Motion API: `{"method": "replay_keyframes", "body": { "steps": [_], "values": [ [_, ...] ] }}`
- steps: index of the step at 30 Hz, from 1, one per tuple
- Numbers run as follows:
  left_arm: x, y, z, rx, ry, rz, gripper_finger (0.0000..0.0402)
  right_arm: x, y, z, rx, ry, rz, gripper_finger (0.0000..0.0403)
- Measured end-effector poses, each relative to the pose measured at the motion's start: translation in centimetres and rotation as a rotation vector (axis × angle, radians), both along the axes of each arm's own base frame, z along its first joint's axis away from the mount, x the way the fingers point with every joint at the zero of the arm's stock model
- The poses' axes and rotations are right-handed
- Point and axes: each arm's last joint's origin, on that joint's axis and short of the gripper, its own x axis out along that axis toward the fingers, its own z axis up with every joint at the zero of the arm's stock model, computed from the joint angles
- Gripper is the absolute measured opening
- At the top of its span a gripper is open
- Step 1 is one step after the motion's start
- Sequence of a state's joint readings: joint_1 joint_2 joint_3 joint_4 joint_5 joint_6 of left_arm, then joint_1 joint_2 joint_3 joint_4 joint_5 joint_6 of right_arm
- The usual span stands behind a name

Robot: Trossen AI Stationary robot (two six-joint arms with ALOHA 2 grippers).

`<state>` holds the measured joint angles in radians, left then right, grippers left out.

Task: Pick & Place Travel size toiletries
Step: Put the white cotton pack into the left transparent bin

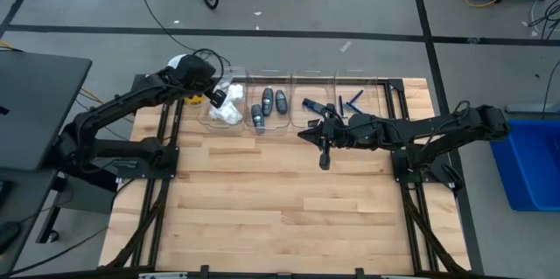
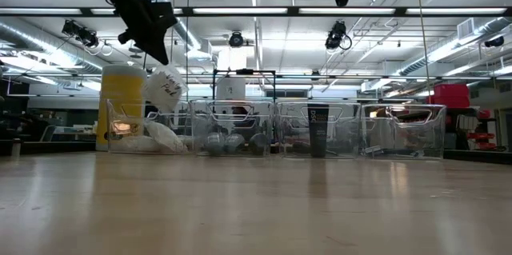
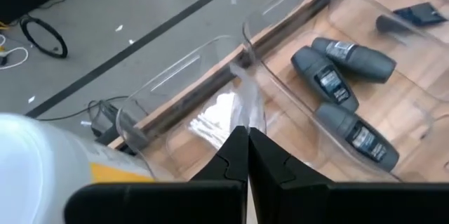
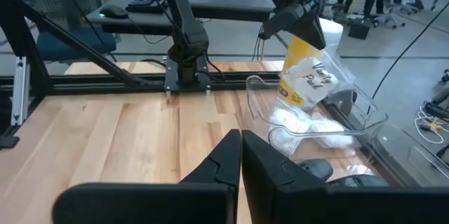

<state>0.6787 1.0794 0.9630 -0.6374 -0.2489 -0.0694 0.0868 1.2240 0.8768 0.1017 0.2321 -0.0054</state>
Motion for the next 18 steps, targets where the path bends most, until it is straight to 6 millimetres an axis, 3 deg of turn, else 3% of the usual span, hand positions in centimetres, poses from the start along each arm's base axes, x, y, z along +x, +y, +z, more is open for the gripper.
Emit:
{"method": "replay_keyframes", "body": {
  "steps": [18],
  "values": [
    [-0.21,0.21,-0.04,0.06,0.069,0.062,0.0005,0.0,0.01,-0.01,0.002,0.001,0.002,0.0018]
  ]
}}
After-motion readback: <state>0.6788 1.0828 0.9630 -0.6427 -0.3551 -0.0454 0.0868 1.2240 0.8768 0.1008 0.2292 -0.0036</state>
